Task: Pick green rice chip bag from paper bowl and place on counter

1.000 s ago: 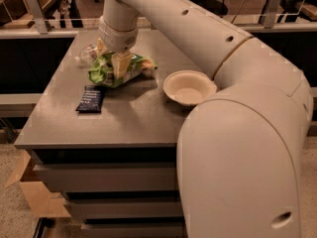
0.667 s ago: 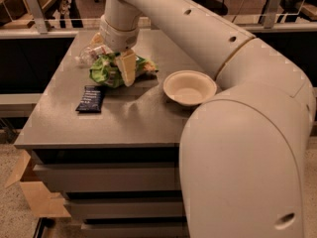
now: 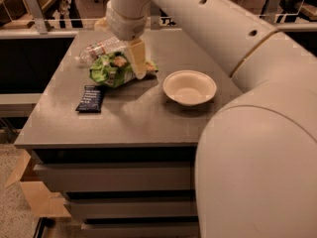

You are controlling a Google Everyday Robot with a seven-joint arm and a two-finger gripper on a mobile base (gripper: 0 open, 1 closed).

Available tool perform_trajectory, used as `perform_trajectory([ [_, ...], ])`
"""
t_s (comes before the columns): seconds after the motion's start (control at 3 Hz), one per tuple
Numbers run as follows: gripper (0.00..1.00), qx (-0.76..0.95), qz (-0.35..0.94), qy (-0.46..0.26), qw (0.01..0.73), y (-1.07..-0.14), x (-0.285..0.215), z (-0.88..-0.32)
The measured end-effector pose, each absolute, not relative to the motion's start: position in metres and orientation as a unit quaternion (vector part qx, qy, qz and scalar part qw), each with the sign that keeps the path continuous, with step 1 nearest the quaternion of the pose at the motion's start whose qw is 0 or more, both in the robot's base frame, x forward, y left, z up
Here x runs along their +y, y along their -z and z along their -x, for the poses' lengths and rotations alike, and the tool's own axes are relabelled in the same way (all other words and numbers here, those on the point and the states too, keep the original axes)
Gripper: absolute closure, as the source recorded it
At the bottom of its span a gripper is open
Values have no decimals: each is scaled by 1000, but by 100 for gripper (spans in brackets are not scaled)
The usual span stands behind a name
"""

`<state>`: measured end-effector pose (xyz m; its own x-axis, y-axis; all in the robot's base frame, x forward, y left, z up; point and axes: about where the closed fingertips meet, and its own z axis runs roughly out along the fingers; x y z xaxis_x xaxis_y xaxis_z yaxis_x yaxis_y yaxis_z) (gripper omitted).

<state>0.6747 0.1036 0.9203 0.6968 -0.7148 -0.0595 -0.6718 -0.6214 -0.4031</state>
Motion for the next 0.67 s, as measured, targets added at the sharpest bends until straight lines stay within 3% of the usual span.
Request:
perform_trajectory([
  [0.33,0,416,875,102,226,-971,71,-667],
  [0.67,0,415,874,106,231,-979,70,-664],
])
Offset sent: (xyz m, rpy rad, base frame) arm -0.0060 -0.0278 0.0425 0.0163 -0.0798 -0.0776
